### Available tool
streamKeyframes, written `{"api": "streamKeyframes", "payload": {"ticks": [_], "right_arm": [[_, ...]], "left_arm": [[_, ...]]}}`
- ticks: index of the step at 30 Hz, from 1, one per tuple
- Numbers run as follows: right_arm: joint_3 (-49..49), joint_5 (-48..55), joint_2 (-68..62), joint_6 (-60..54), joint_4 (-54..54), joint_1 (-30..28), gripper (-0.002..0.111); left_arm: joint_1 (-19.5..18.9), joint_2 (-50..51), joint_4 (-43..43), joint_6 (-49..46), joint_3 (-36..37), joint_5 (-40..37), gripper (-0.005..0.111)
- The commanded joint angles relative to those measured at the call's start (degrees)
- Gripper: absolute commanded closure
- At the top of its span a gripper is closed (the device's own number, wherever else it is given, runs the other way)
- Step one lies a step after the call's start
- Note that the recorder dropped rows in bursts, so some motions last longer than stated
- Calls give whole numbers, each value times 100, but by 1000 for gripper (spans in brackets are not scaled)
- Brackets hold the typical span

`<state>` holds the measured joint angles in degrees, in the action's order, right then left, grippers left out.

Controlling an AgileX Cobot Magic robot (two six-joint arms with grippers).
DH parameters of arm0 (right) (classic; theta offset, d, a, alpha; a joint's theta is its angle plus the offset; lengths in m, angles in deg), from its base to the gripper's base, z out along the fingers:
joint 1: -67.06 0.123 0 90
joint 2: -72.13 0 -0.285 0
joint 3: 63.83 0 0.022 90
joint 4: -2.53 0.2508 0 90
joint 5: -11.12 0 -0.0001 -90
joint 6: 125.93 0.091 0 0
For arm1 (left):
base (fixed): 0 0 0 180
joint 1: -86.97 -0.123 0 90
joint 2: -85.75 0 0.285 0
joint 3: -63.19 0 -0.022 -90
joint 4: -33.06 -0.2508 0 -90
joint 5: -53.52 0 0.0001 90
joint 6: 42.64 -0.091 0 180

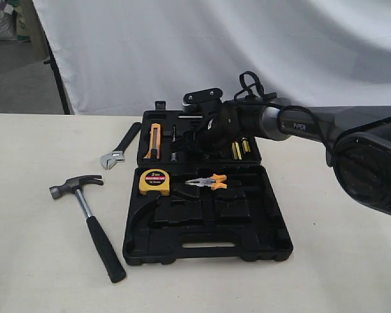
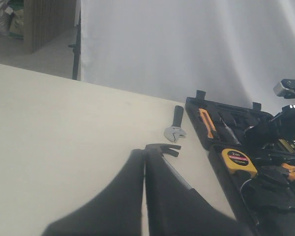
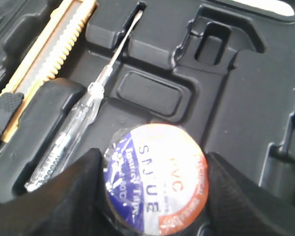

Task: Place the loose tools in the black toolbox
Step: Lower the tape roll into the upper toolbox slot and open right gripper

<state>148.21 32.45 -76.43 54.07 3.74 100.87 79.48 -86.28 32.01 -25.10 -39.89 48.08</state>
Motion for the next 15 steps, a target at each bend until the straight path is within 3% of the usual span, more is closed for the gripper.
{"api": "streamKeyframes", "payload": {"ticks": [1, 5, 9, 15], "right_arm": [[-5, 203, -9, 86, -20, -34, 69], [-5, 262, -9, 280, -20, -34, 42], [-5, 404, 67, 387, -20, -34, 25], [-5, 404, 389, 387, -40, -34, 22]], "left_arm": [[-145, -18, -25, 27, -15, 41, 106], [-145, -18, -25, 27, -15, 41, 106], [-145, -18, -25, 27, -15, 41, 106], [-145, -18, -25, 27, -15, 41, 106]]}}
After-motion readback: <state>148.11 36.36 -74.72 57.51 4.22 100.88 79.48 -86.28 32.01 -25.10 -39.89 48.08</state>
